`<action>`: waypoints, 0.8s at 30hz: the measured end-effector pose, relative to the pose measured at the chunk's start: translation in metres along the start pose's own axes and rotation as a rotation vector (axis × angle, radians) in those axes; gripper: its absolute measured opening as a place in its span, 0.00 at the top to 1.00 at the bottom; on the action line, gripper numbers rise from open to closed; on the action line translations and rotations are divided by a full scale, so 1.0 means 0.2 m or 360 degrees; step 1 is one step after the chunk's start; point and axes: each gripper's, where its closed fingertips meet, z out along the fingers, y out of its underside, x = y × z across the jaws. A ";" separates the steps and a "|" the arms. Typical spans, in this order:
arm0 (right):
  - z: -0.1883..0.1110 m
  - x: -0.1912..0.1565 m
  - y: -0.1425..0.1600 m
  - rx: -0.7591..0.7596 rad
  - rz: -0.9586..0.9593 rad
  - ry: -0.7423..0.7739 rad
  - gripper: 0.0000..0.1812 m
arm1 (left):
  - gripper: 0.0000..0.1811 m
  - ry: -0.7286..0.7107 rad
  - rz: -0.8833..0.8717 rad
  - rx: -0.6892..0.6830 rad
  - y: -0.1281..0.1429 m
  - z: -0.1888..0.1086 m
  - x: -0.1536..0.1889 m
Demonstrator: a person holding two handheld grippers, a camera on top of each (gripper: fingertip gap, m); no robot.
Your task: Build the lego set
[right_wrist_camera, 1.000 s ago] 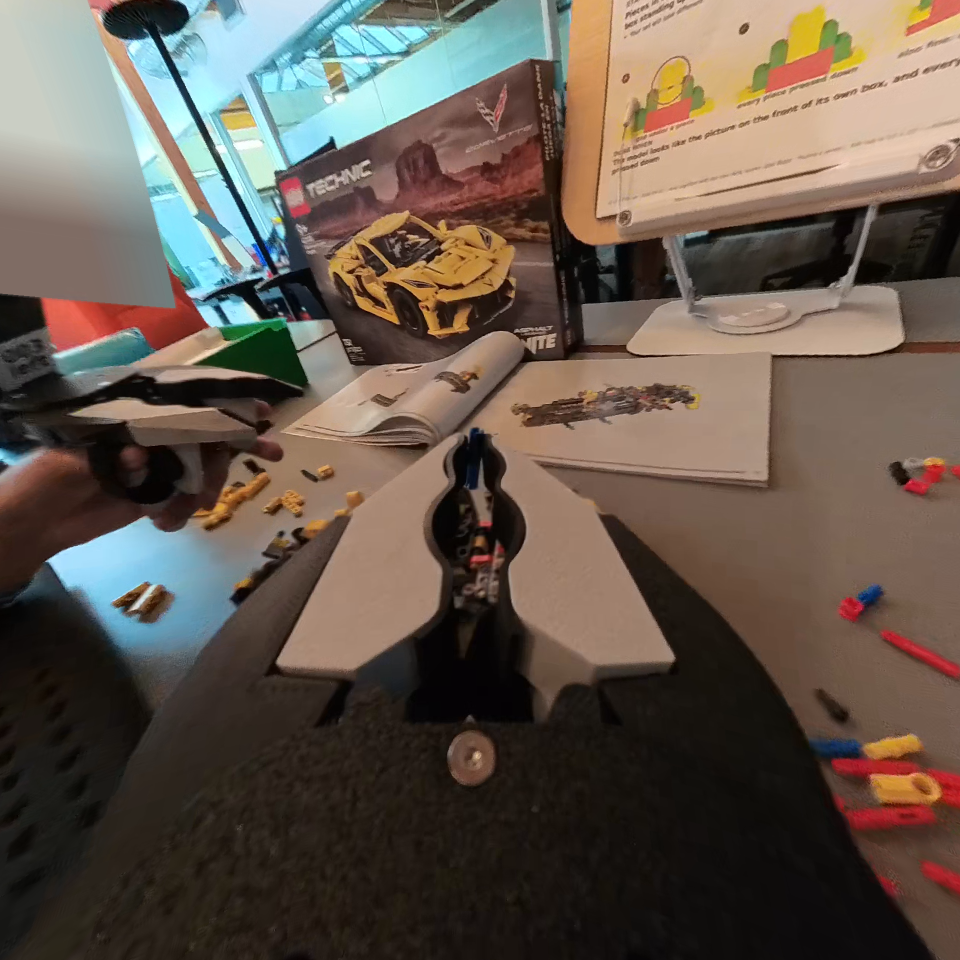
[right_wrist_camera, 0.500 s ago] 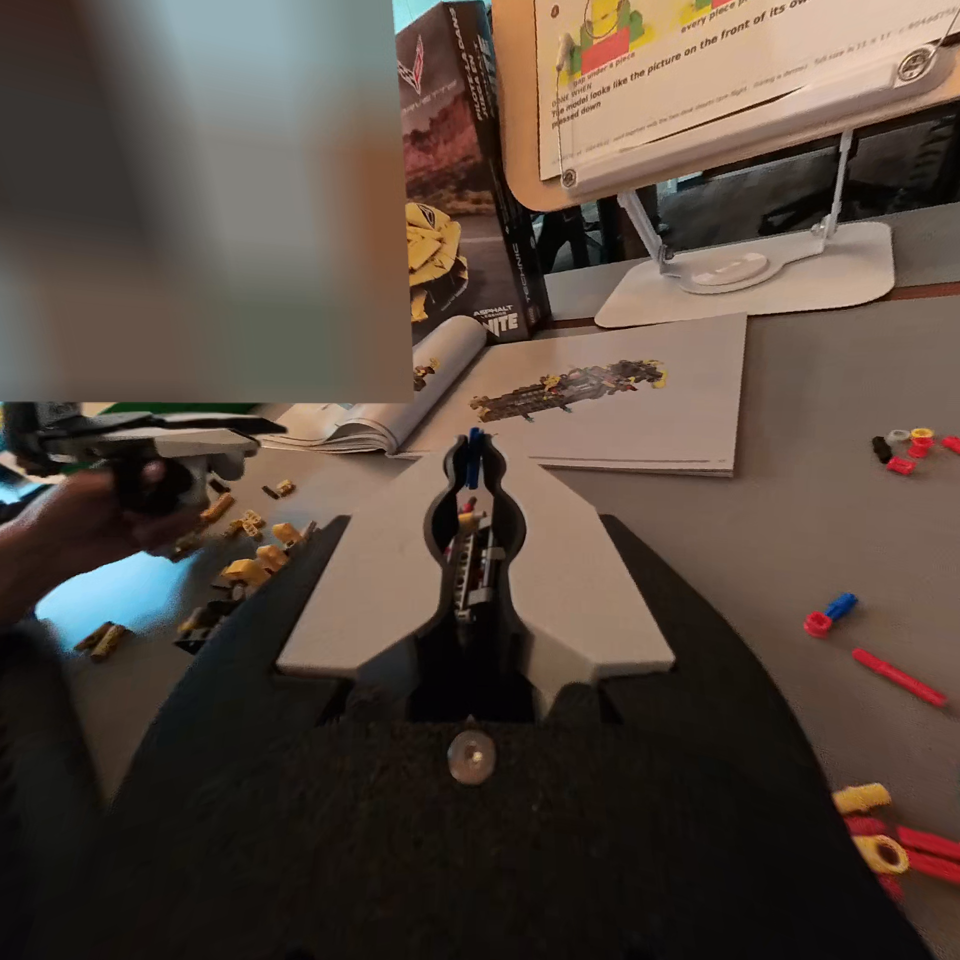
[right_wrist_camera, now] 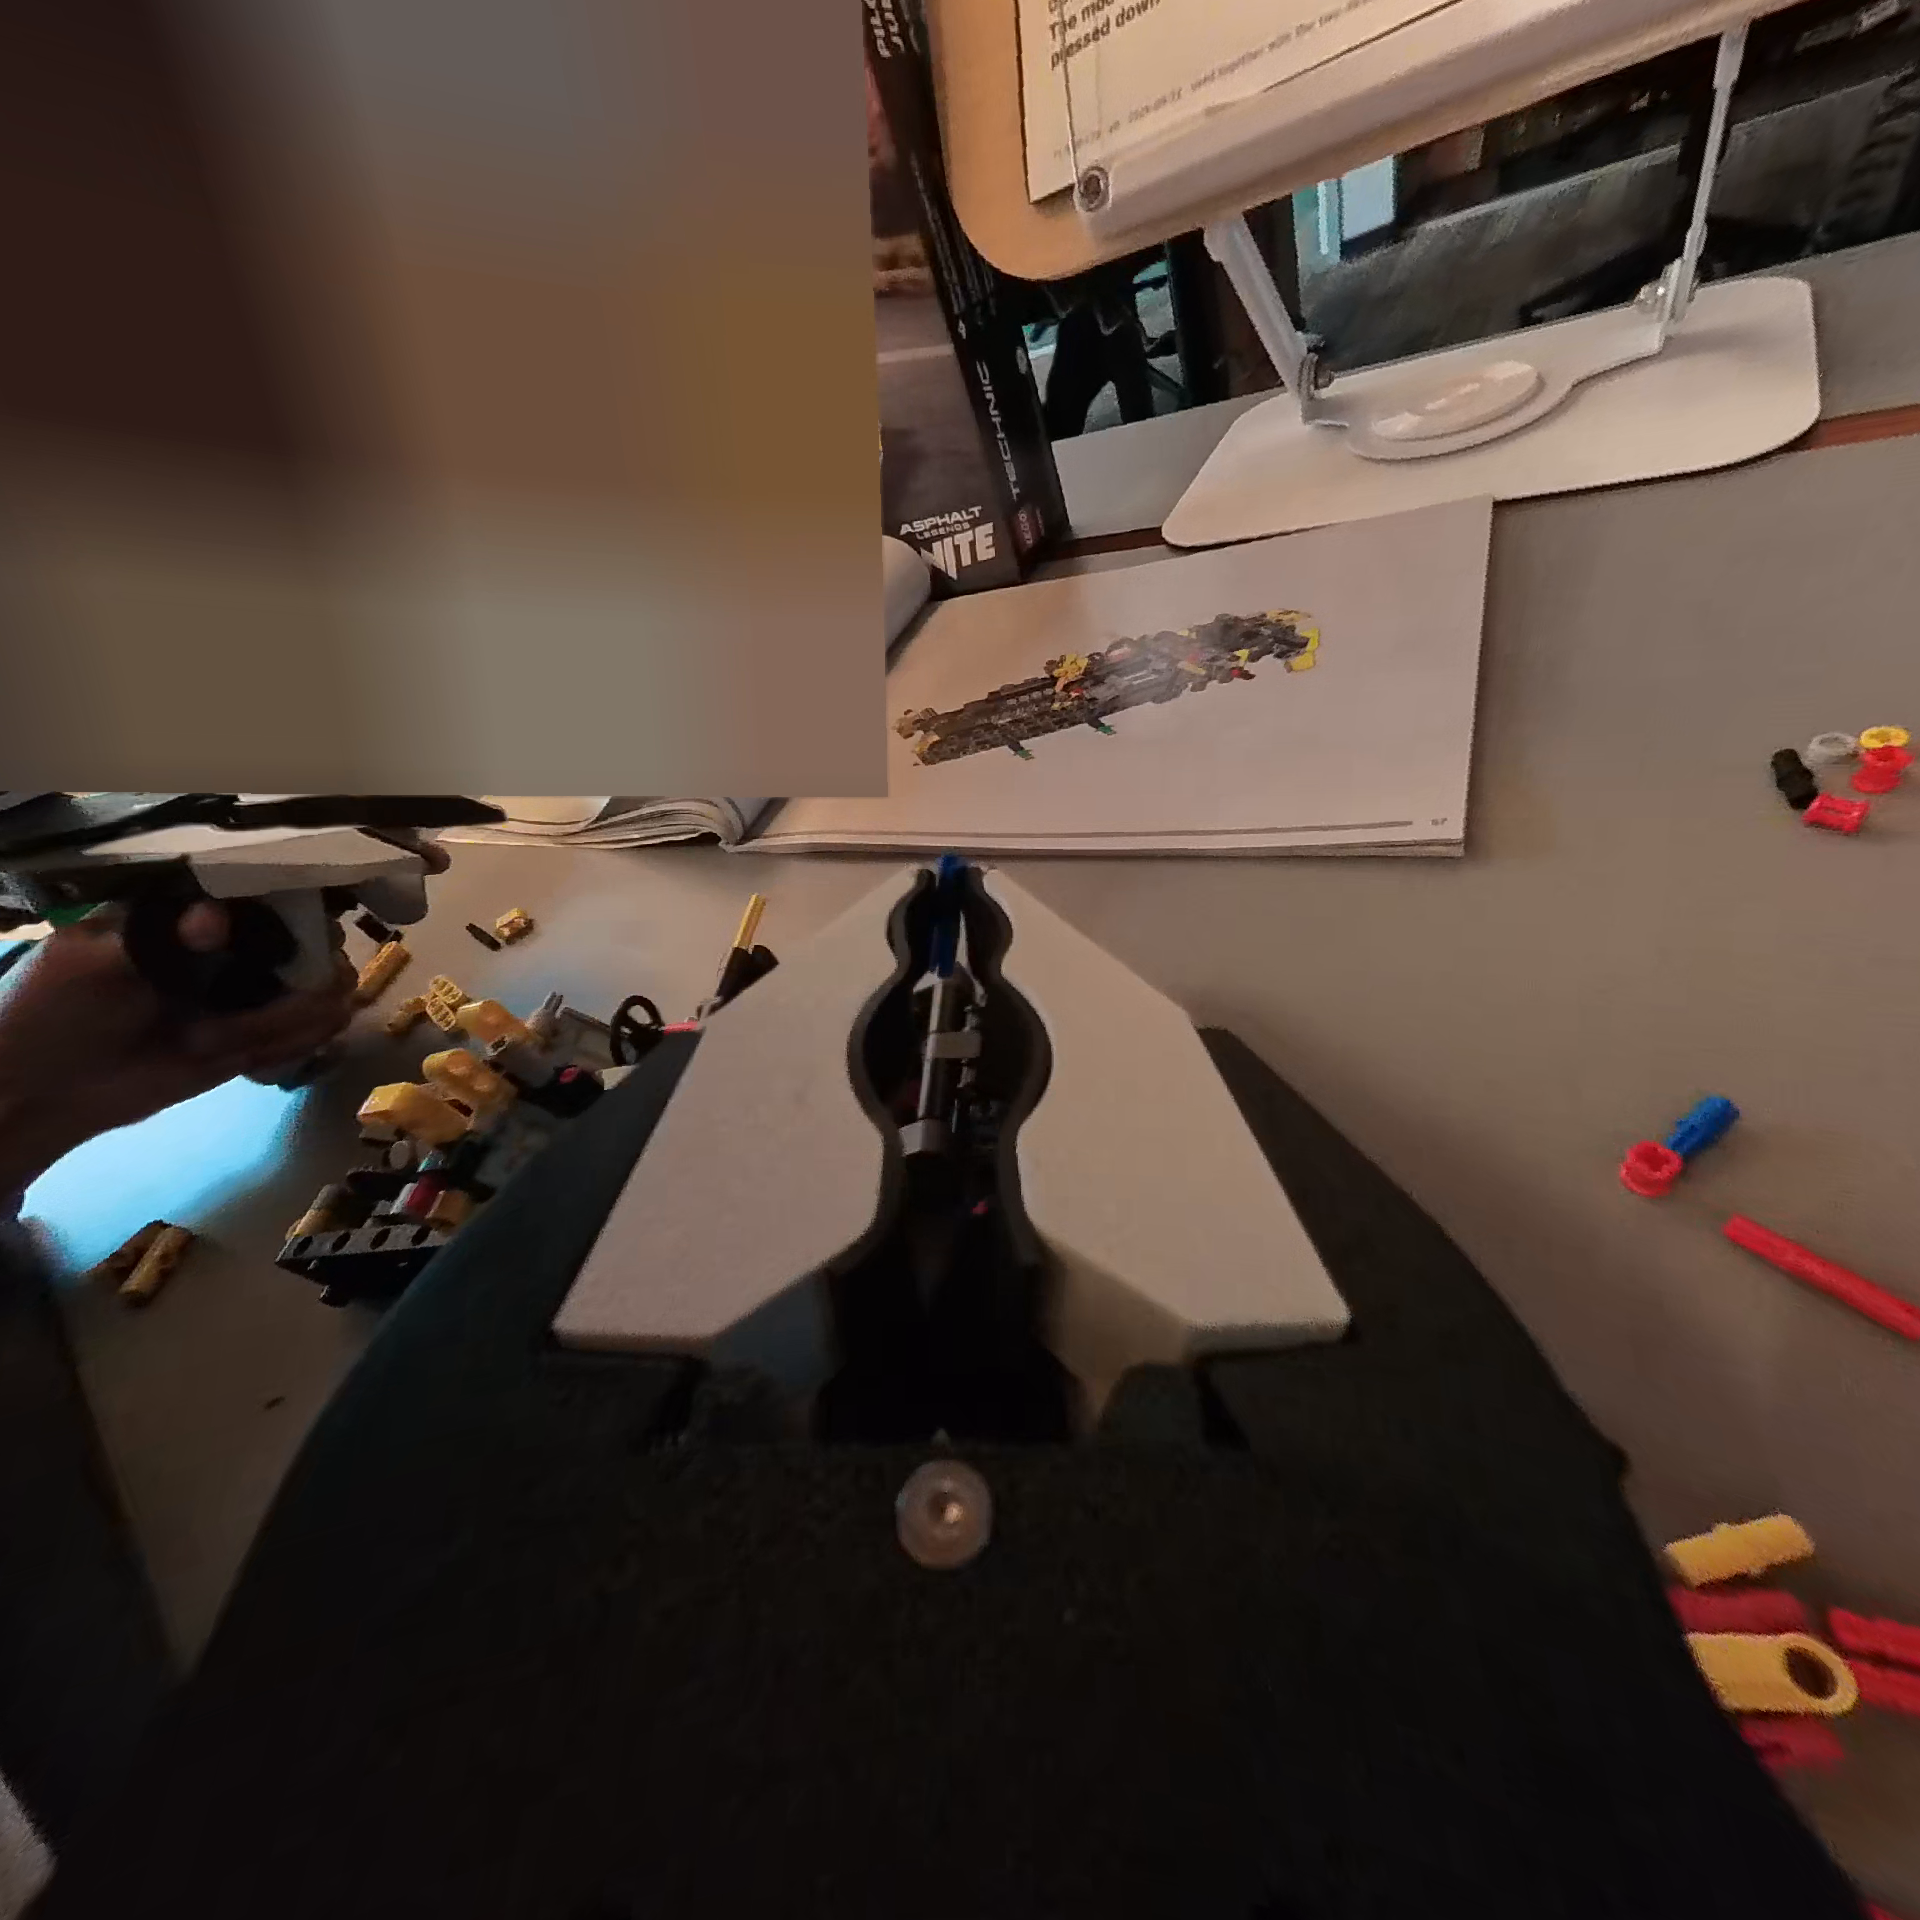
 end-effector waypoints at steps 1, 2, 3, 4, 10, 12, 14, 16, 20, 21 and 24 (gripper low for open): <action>0.00 0.00 0.00 -0.0003 0.0001 0.0004 0.98 | 0.75 -0.0007 0.0004 -0.0009 0.01 0.00 0.00; 0.00 0.01 0.01 -0.0008 0.0002 0.0004 0.98 | 0.75 -0.0010 0.0006 -0.0015 0.01 0.01 -0.01; 0.00 0.00 0.01 -0.0011 0.0004 0.0003 0.98 | 0.75 -0.0012 0.0006 -0.0019 0.02 0.01 -0.01; 0.00 0.01 0.01 -0.0008 0.0002 0.0004 0.98 | 0.75 -0.0018 0.0008 -0.0016 0.01 0.01 -0.01; 0.00 0.01 0.00 0.0002 0.0000 0.0015 0.98 | 0.75 -0.0035 -0.0009 0.0009 0.01 0.00 -0.03; 0.01 0.02 0.00 0.0000 0.0012 0.0017 0.98 | 0.75 -0.0039 -0.0014 0.0001 0.01 0.00 -0.04; 0.01 0.02 0.01 -0.0007 0.0025 0.0018 0.98 | 0.75 -0.0036 -0.0019 -0.0011 0.02 0.01 -0.04; 0.02 0.03 0.01 -0.0012 0.0041 0.0017 0.98 | 0.75 -0.0039 -0.0034 -0.0007 0.01 0.01 -0.04; 0.03 0.03 0.02 -0.0023 0.0053 0.0017 0.98 | 0.75 -0.0024 -0.0067 0.0008 0.01 0.00 -0.05; 0.03 0.03 0.02 -0.0027 0.0057 0.0016 0.98 | 0.75 -0.0023 -0.0067 0.0007 0.01 0.00 -0.05; 0.02 0.03 0.02 -0.0019 0.0065 0.0024 0.98 | 0.75 -0.0020 -0.0060 -0.0013 0.02 0.01 -0.04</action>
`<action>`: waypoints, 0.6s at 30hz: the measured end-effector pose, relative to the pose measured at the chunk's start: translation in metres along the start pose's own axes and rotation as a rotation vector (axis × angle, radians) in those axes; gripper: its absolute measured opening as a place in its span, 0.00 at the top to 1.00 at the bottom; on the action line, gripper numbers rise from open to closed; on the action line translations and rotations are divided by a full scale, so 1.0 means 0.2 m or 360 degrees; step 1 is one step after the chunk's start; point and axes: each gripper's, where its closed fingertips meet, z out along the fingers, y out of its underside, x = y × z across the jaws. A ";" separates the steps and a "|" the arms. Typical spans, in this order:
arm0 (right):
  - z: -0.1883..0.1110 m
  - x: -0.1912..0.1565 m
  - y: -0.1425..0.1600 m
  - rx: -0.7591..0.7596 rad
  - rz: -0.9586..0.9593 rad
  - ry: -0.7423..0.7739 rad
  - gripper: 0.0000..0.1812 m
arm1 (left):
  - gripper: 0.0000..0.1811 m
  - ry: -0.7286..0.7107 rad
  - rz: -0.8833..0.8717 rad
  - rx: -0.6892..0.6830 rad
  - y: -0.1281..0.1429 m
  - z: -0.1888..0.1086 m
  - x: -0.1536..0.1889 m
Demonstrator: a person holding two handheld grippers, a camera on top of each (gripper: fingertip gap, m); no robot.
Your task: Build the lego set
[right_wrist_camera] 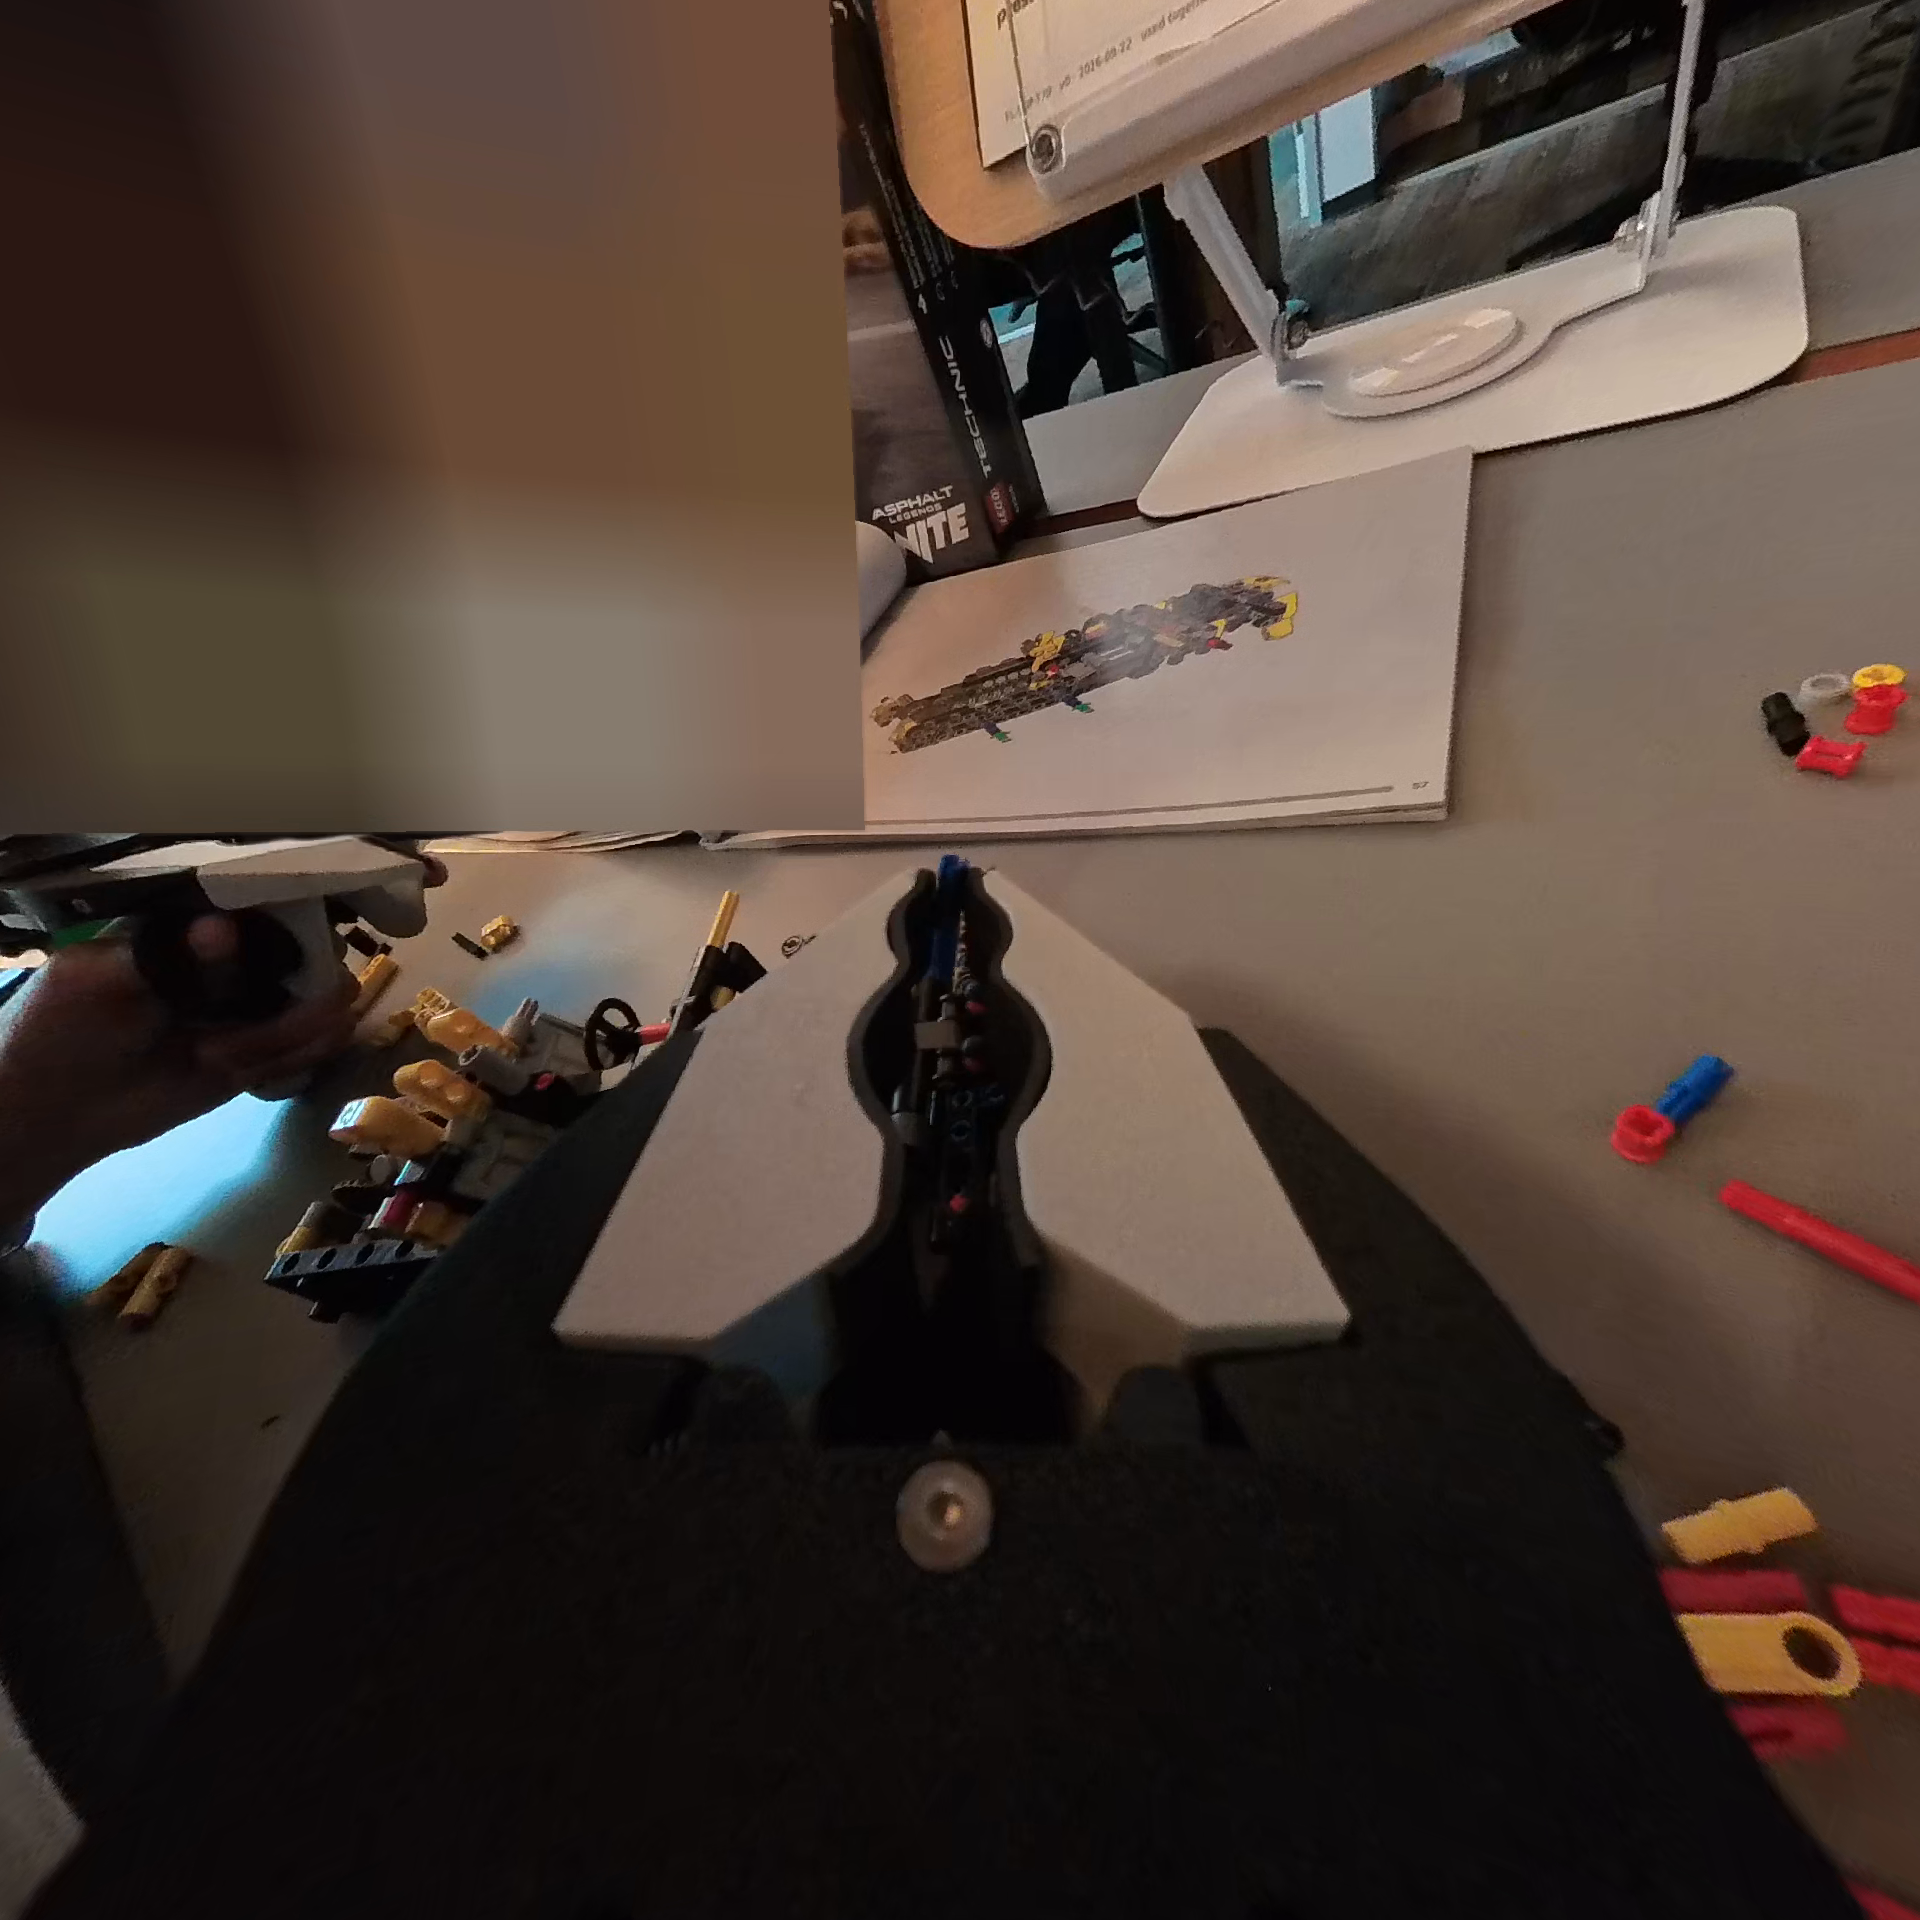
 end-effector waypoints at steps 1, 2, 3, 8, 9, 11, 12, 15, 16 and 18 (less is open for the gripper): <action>0.00 0.00 0.00 0.0002 0.0003 0.0001 0.98 | 0.75 0.0005 0.0005 -0.0008 0.00 0.00 0.00; 0.00 0.00 0.00 0.0003 0.0004 0.0002 0.98 | 0.75 0.0010 0.0009 -0.0018 0.01 0.00 0.01; 0.00 0.00 0.00 0.0004 0.0003 0.0003 0.98 | 0.75 0.0013 0.0012 -0.0030 0.01 0.01 0.01; 0.00 0.00 0.00 0.0008 0.0001 0.0003 0.98 | 0.75 0.0007 0.0019 -0.0041 0.02 0.01 0.01; 0.00 0.00 0.00 0.0009 0.0002 0.0004 0.98 | 0.75 0.0002 0.0014 -0.0040 0.02 0.01 0.01; 0.00 0.00 0.00 0.0010 0.0005 0.0005 0.98 | 0.75 0.0005 0.0007 -0.0036 0.02 0.01 0.01; 0.00 0.00 0.00 0.0010 0.0007 0.0006 0.98 | 0.75 0.0007 0.0004 -0.0038 0.02 0.01 0.01; 0.00 0.01 0.00 0.0010 0.0016 0.0006 0.98 | 0.75 0.0005 0.0006 -0.0044 0.02 0.01 0.01; 0.00 0.01 0.00 0.0012 0.0020 0.0006 0.98 | 0.75 0.0007 0.0006 -0.0047 0.02 0.01 0.01; 0.00 0.01 0.00 0.0014 0.0029 0.0007 0.98 | 0.75 0.0006 0.0007 -0.0050 0.02 0.01 0.01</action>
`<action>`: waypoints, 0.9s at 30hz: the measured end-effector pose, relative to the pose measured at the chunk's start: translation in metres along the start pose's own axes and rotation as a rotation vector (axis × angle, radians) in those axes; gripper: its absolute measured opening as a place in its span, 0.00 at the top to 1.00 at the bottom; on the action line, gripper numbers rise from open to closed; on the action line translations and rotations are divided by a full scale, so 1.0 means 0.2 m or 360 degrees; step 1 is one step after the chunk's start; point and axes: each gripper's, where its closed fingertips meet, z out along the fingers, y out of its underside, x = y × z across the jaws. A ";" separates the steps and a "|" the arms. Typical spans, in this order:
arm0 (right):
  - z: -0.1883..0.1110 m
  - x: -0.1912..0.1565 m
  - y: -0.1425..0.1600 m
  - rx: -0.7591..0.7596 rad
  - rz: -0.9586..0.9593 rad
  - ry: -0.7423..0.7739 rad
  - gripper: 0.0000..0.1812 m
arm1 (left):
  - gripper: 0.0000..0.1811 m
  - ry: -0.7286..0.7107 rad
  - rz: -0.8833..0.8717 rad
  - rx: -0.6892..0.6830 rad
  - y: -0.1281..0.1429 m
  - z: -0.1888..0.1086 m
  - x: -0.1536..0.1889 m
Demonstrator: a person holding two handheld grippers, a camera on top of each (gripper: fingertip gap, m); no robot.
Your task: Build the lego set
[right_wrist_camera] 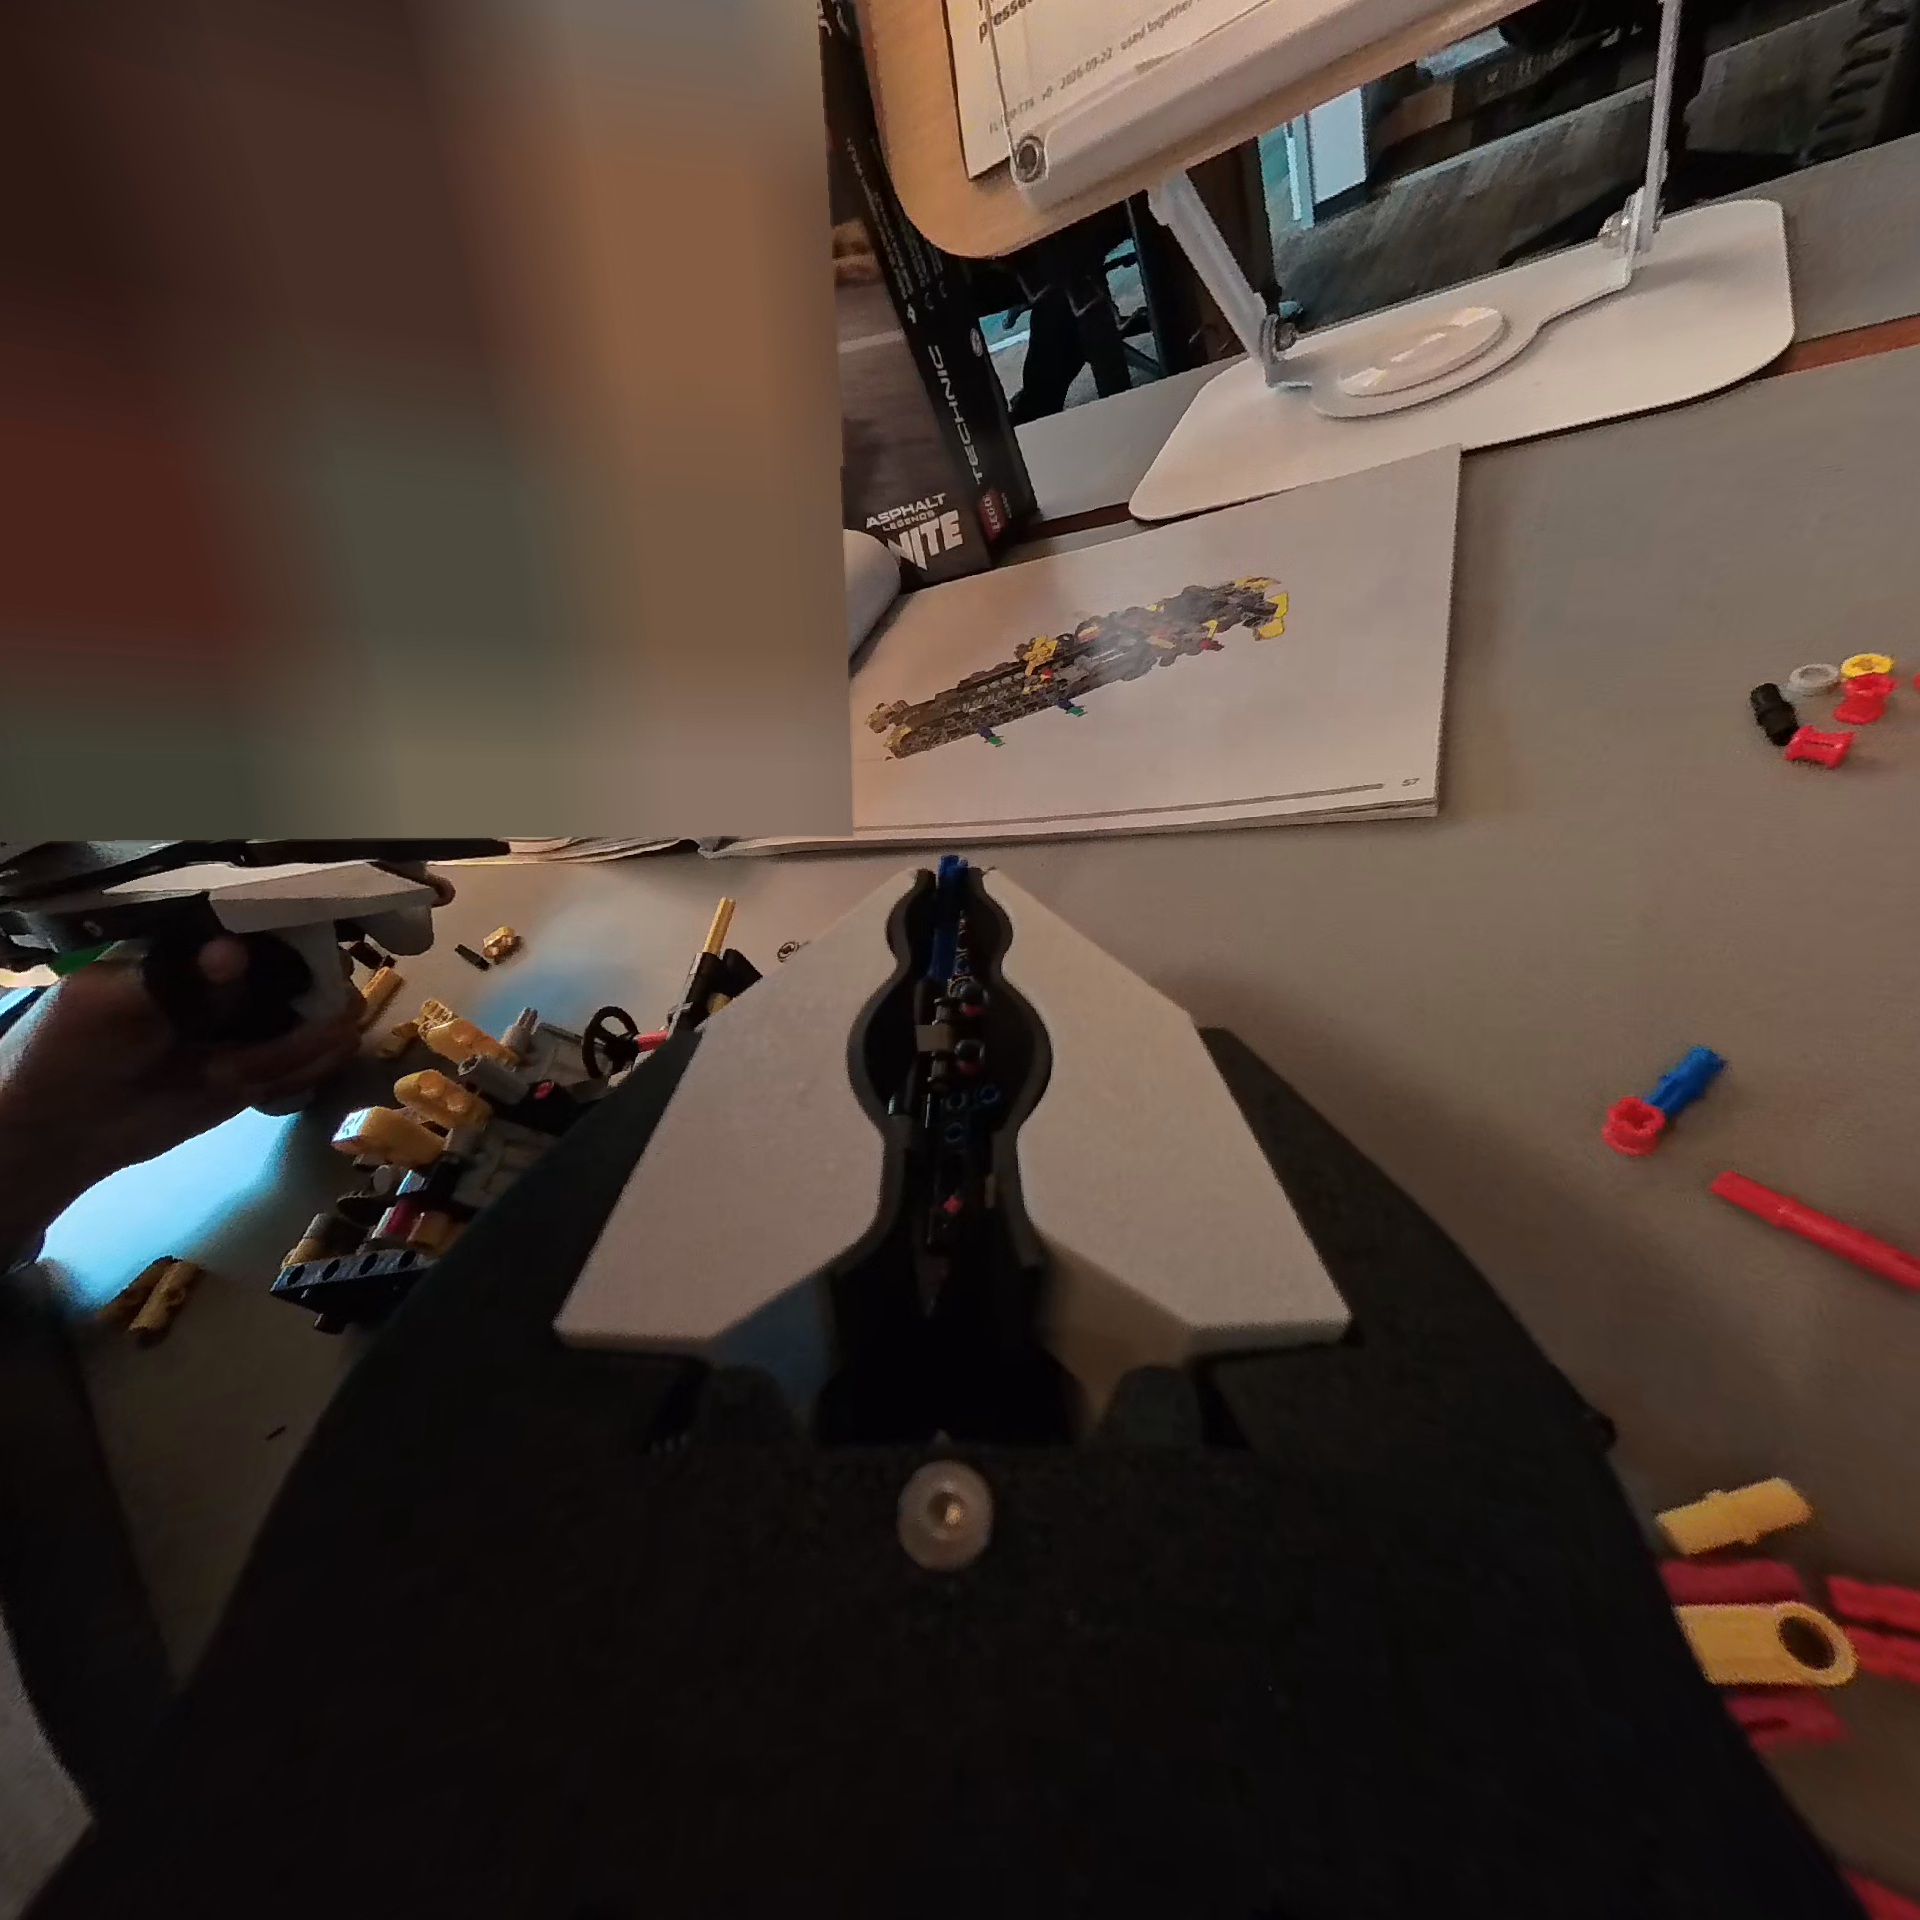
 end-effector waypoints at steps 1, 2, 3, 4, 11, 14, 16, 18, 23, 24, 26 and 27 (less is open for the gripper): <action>0.00 0.00 0.00 -0.0001 0.0006 -0.0002 0.98 | 0.75 -0.0001 0.0000 0.0000 0.00 0.00 0.00; 0.00 0.00 0.00 -0.0001 0.0011 -0.0003 0.98 | 0.75 0.0000 -0.0001 -0.0001 0.00 0.00 0.00; 0.00 0.00 0.00 -0.0001 0.0013 -0.0001 0.98 | 0.75 0.0000 -0.0002 -0.0002 0.00 0.00 0.00; 0.00 0.00 0.00 -0.0001 0.0013 -0.0001 0.98 | 0.75 0.0000 -0.0003 -0.0001 0.00 0.00 0.00; 0.00 -0.01 -0.02 0.0027 0.0033 -0.0014 0.98 | 0.75 0.0007 0.0026 0.0034 -0.01 -0.01 0.01; -0.02 -0.01 -0.06 0.0080 0.0121 -0.0060 0.98 | 0.75 0.0065 0.0115 0.0135 -0.09 -0.02 0.09; -0.02 -0.01 -0.07 0.0103 0.0146 -0.0060 0.98 | 0.75 0.0090 0.0204 0.0208 -0.15 -0.04 0.16; -0.02 -0.03 -0.08 0.0119 0.0150 -0.0076 0.98 | 0.75 0.0088 0.0305 0.0257 -0.19 -0.04 0.22; -0.07 -0.18 -0.19 0.0288 0.0431 -0.0383 0.98 | 0.75 0.0056 0.0550 0.0229 -0.17 0.02 0.38; -0.07 -0.22 -0.21 0.0316 0.0525 -0.0490 0.98 | 0.75 0.0021 0.0626 0.0217 -0.17 0.04 0.41; -0.09 -0.33 -0.23 0.0343 0.0697 -0.0700 0.98 | 0.75 -0.0054 0.0774 0.0221 -0.17 0.08 0.49; -0.09 -0.38 -0.22 0.0337 0.0741 -0.0771 0.98 | 0.76 -0.0068 0.0833 0.0242 -0.18 0.09 0.54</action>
